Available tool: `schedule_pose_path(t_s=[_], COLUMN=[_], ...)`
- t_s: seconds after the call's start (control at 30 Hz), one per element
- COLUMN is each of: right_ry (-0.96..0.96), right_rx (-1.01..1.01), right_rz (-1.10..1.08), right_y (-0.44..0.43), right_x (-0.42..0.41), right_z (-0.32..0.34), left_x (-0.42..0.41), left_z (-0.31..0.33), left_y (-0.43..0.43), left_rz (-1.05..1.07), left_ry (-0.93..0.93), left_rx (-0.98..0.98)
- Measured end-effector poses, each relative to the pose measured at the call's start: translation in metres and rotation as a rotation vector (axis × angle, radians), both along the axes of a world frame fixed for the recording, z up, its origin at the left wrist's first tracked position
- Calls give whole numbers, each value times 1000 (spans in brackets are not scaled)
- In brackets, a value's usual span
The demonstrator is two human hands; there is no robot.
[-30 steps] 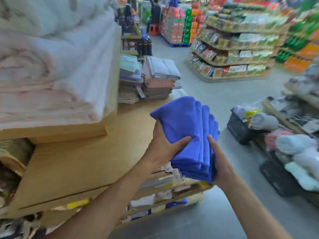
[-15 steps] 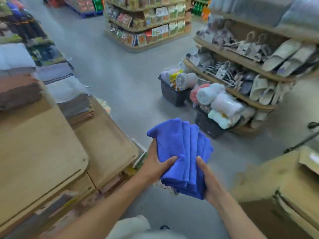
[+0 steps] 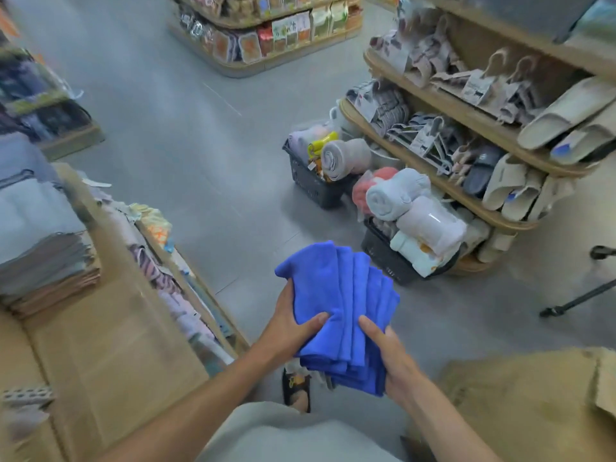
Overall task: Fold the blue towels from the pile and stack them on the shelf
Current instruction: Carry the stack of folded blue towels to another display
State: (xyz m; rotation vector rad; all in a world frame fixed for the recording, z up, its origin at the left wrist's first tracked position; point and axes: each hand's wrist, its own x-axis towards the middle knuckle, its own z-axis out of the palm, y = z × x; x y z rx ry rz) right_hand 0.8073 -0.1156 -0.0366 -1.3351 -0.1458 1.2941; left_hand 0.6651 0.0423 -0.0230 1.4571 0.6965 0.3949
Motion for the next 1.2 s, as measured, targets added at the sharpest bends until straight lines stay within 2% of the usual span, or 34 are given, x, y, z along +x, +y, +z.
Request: schedule_pose_path(t_s=[0.3,0.63,0.9,1.07,1.2], right_ry=[-23,1,61,50,33], right_rx=[38,104,98,104,117], right_rz=[19,280,574,799,894], right_y=[157,391,587,709,805], right_x=[131,268,296,282,262], right_z=[26,22,37,32,25], left_x=[130,233,237,216,192], left_z=[27,26,51,41,28], left_y=[151,341,478,557,637], left_rz=[53,319,641,835,916], left_ry=[-37,-9,42,21,3], left_rx=[83,81,130,101,94])
